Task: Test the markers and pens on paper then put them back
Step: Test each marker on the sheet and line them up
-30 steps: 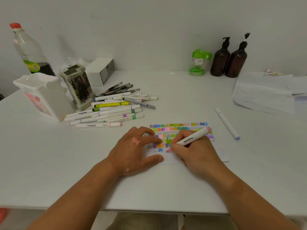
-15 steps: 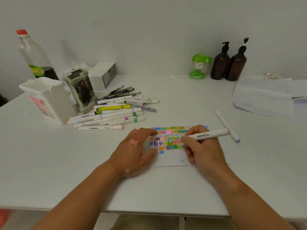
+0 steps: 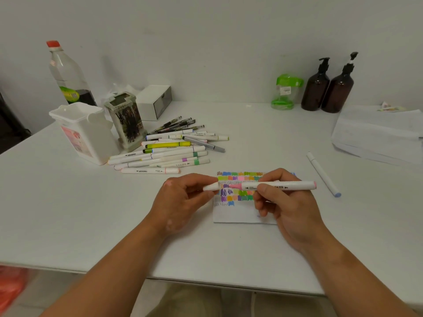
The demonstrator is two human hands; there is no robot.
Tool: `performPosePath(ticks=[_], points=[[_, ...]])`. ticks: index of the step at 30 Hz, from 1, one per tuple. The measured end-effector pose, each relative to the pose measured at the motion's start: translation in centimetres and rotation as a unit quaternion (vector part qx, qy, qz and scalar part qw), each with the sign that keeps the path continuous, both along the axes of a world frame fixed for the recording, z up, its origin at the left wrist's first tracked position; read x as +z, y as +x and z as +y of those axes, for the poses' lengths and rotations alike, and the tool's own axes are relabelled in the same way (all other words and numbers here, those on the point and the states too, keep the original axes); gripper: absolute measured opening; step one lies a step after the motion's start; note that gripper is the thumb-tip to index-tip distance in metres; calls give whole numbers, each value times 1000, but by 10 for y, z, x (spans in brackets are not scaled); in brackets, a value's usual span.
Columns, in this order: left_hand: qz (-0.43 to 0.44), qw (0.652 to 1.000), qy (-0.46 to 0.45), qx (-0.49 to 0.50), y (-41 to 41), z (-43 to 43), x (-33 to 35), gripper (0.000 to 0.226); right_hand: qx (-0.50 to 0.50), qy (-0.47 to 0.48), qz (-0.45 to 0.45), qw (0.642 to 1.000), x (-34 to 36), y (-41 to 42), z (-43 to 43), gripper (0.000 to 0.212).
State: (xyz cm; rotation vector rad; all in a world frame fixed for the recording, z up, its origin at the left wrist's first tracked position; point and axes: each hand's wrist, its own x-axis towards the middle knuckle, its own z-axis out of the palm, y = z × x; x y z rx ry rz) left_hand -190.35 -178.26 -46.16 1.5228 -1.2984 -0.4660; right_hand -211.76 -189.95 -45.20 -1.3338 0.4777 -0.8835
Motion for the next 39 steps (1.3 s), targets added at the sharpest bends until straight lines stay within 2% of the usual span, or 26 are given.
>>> performPosePath(ticks=[2, 6, 8, 12, 18, 21, 26, 30, 32, 35, 39], points=[[15, 1000, 4, -11, -2, 0, 2, 28, 7, -14, 10, 1000, 1, 1, 2, 5], [-25, 999, 23, -17, -3, -1, 2, 30, 8, -41, 30, 999, -1, 4, 5, 8], [-15, 999, 29, -32, -4, -1, 1, 31, 7, -64, 46, 997, -3, 5, 7, 11], [-15, 998, 26, -50, -4, -4, 0, 19, 4, -125, 71, 990, -3, 7, 8, 12], [71, 992, -4, -104, -6, 12, 24, 20, 26, -104, 38, 993, 25, 15, 16, 12], [90, 991, -20, -96, -1, 38, 46, 15, 50, -110, 10, 993, 51, 34, 35, 12], [146, 988, -56, 13, 31, 125, 69, 15, 150, -86, 6, 985, 74, 91, 94, 11], [144, 984, -30, 97, 63, 227, 69, 23, 281, 6, 23, 959, 67, 130, 154, 9], [143, 976, -19, 162, 73, 284, 62, 28, 313, 41, 36, 948, 59, 144, 183, 12], [161, 960, 9, 230, 78, 359, 42, 33, 317, 8, 79, 945, 38, 160, 228, 11], [210, 937, 9, 280, 79, 429, 3, 27, 351, -66, 133, 925, 3, 181, 290, 14]])
